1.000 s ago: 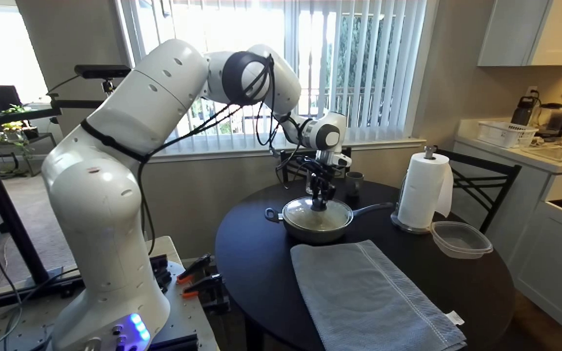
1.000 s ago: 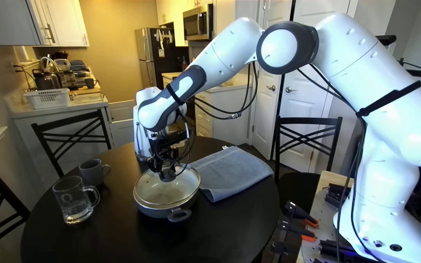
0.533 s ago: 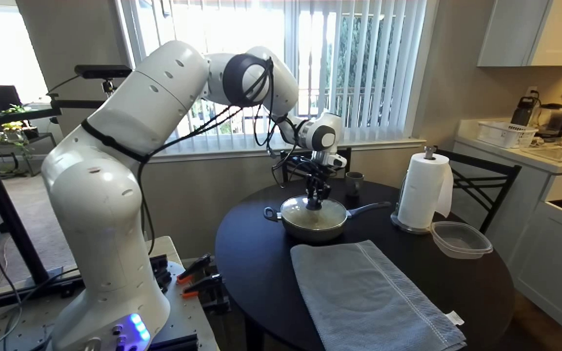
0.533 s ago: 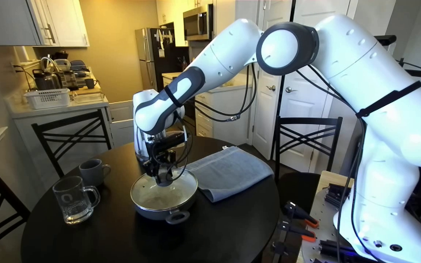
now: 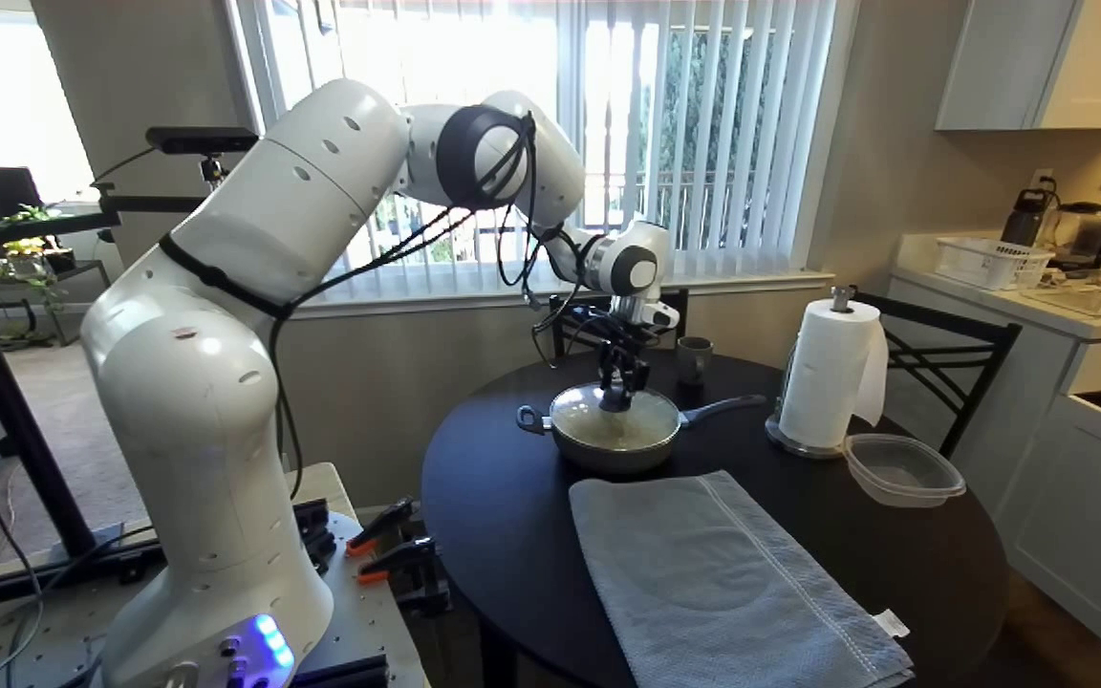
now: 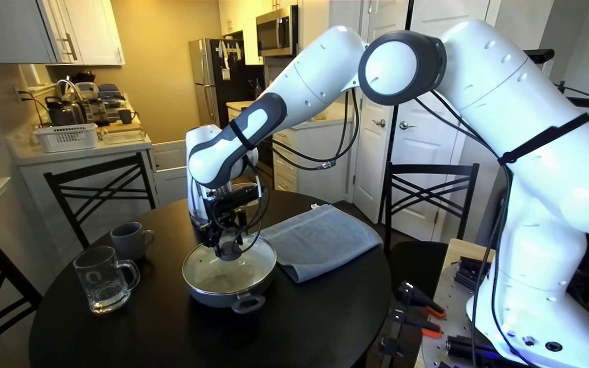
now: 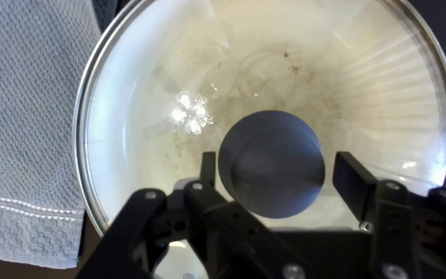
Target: Lift the lid from the towel and use it to cover the pan
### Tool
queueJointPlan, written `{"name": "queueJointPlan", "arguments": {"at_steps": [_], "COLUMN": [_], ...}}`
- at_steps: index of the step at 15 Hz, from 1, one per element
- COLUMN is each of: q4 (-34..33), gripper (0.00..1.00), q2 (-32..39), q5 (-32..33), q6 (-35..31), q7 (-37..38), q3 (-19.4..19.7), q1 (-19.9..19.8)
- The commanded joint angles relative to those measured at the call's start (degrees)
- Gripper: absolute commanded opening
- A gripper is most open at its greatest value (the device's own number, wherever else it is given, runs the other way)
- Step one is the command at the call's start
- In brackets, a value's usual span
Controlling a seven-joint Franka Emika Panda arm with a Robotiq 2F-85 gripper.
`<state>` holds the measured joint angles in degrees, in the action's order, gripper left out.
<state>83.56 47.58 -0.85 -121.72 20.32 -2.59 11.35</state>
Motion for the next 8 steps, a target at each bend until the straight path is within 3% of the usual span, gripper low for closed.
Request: {"name": "queueJointPlan", "arguments": {"at_steps": [1,8], "q4": [1.0,-0.3], "gripper": [1.00,1.00], "q2": [-1.1,0.0], "q5": [-0.8,-0.4], "q6": [-0.5,0.2], "q7": [-0.5,-0.2], "q3": [0.3,0.8], "q1": [0.1,0.4]}}
